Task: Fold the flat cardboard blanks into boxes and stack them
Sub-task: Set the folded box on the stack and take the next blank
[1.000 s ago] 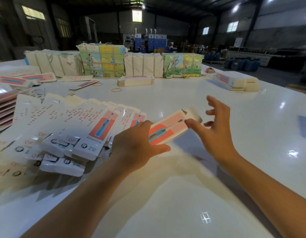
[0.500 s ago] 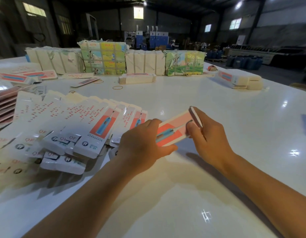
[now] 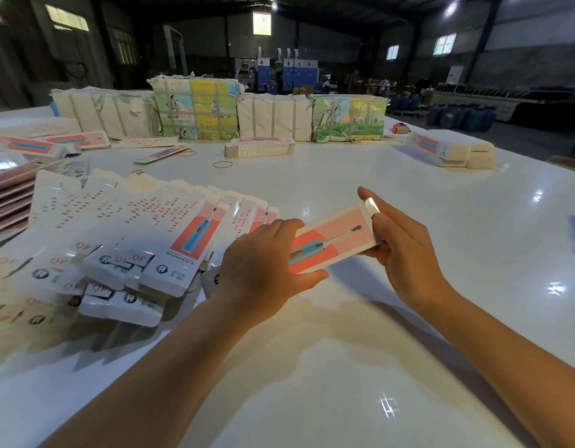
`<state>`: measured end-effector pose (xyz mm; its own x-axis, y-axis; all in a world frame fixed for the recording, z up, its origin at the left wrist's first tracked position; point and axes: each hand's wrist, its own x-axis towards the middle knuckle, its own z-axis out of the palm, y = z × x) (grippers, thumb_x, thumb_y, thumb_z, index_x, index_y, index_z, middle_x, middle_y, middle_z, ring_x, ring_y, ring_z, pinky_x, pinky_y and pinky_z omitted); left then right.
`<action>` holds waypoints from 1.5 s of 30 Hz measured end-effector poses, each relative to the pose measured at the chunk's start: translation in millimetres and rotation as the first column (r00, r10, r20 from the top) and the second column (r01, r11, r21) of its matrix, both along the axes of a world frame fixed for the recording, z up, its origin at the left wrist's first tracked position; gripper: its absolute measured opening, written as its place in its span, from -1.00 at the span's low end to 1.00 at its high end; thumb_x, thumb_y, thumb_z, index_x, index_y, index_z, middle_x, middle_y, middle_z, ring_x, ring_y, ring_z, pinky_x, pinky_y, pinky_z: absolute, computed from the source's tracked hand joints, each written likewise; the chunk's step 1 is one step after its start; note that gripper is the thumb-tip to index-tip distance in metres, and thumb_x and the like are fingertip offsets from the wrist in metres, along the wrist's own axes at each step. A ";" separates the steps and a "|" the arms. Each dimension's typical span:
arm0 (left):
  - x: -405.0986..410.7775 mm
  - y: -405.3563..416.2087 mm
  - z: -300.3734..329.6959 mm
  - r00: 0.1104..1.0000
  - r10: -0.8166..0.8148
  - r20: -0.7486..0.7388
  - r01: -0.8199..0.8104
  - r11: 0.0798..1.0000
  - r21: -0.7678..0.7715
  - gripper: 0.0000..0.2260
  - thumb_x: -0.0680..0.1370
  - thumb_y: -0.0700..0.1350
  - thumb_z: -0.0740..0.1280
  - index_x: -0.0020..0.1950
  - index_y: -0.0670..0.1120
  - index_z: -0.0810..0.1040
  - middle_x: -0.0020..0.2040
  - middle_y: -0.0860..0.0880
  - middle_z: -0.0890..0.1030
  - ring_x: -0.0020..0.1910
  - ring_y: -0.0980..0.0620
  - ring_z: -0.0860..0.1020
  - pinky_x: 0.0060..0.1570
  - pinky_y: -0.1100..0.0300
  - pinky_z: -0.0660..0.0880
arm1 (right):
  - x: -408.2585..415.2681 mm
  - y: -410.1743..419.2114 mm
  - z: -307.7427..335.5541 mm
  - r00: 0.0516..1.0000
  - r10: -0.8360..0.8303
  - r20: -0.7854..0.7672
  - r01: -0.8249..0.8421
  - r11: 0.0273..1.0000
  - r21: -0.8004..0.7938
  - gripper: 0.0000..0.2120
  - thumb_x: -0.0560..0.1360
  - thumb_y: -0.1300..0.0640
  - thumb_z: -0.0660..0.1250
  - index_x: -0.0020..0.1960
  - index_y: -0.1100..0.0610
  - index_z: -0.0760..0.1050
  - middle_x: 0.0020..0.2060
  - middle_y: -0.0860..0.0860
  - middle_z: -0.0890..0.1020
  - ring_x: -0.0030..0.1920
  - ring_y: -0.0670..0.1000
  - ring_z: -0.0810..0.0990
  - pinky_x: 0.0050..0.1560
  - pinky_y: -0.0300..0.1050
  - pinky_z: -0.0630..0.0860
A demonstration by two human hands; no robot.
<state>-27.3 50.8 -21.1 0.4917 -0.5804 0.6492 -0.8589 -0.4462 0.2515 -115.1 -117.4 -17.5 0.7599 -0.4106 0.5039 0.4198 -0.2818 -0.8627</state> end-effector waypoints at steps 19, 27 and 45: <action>-7.9 -6.6 -2.2 1.000 0.006 -0.014 -0.006 0.999 -0.032 -0.47 0.38 0.21 0.42 0.21 -0.06 0.46 -0.02 -0.01 0.58 -0.09 -0.04 0.54 -0.18 0.12 0.52 | -6.1 15.1 0.4 0.948 -0.314 -0.041 0.255 0.833 -0.490 -0.58 0.61 0.09 0.16 0.46 0.04 0.23 0.28 -0.18 0.41 0.16 -0.06 0.52 0.18 -0.06 0.53; 7.9 3.8 2.7 0.998 0.007 -0.057 0.000 0.992 0.130 -0.41 0.39 0.28 0.33 0.29 -0.01 0.34 0.17 0.00 0.50 0.11 -0.03 0.49 0.03 0.08 0.44 | -4.4 6.4 -1.0 0.992 -0.029 -0.124 -0.030 0.895 -0.446 -0.28 0.53 0.01 0.28 0.47 -0.16 -0.14 0.51 -0.14 0.07 0.47 -0.08 0.19 0.44 -0.03 0.26; 8.4 -29.3 -39.2 0.921 -0.372 0.117 0.355 0.924 0.140 -0.59 0.52 0.36 -0.02 0.08 0.14 0.43 -0.08 0.18 0.55 -0.10 0.08 0.47 -0.25 -0.06 0.53 | -69.8 -201.9 83.9 0.393 -0.920 -0.006 0.825 0.356 -0.439 -0.61 0.46 0.07 0.34 0.26 0.14 0.44 0.10 0.22 0.49 0.13 0.23 0.47 0.04 -0.01 0.43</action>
